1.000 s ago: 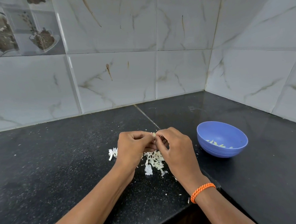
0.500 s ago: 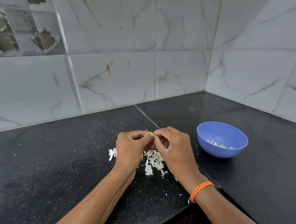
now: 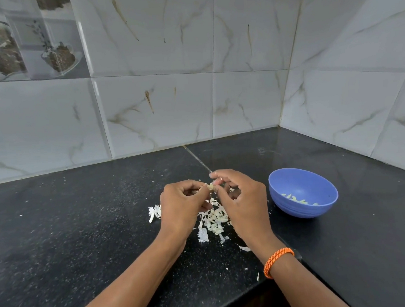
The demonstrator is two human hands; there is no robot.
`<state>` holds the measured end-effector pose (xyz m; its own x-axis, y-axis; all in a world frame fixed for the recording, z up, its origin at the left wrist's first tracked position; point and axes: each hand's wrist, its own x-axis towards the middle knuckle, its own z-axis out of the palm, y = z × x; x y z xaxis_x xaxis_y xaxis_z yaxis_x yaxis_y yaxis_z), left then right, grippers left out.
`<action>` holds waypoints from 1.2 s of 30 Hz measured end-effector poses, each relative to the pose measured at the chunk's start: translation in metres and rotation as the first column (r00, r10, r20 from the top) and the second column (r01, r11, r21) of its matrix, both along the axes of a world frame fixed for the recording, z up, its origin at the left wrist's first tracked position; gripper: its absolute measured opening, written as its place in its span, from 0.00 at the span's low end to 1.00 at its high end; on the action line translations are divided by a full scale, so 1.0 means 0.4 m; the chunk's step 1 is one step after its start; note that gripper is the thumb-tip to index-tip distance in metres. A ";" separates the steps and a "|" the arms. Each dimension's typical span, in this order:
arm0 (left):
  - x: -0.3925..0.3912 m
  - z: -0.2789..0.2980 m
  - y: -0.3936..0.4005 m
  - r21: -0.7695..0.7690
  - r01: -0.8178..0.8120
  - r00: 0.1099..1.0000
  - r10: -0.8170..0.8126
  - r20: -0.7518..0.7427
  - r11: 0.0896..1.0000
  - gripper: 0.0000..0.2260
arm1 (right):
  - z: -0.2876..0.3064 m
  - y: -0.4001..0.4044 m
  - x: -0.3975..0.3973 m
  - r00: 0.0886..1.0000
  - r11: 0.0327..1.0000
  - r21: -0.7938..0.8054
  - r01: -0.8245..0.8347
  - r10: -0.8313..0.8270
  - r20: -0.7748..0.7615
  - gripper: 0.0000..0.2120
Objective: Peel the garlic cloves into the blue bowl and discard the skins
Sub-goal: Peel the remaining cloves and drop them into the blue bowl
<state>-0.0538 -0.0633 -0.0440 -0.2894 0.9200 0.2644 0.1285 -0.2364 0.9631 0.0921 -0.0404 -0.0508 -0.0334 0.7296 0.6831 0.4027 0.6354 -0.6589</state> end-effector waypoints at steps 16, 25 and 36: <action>0.003 0.002 -0.005 0.049 0.047 0.999 -0.047 -0.010 0.998 0.08 | 0.012 -0.007 0.006 0.881 0.898 -0.311 -0.310 0.148 -0.450 0.12; -0.009 -0.017 0.010 0.048 -0.008 0.990 0.015 -0.140 0.999 0.11 | 0.038 -0.011 0.030 0.922 0.919 -0.323 -0.228 0.097 -0.375 0.12; -0.032 -0.029 0.027 0.050 -0.205 0.815 0.199 -0.544 0.977 0.07 | 0.112 0.076 0.313 0.882 0.921 -0.127 0.367 -0.302 0.361 0.17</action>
<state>-0.0668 -0.0525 -0.0555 -0.2812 0.8606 0.4246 0.6751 -0.1370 0.7249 0.2173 -0.0098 -0.0059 0.0377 0.8493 0.5266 0.7825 0.3027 -0.5441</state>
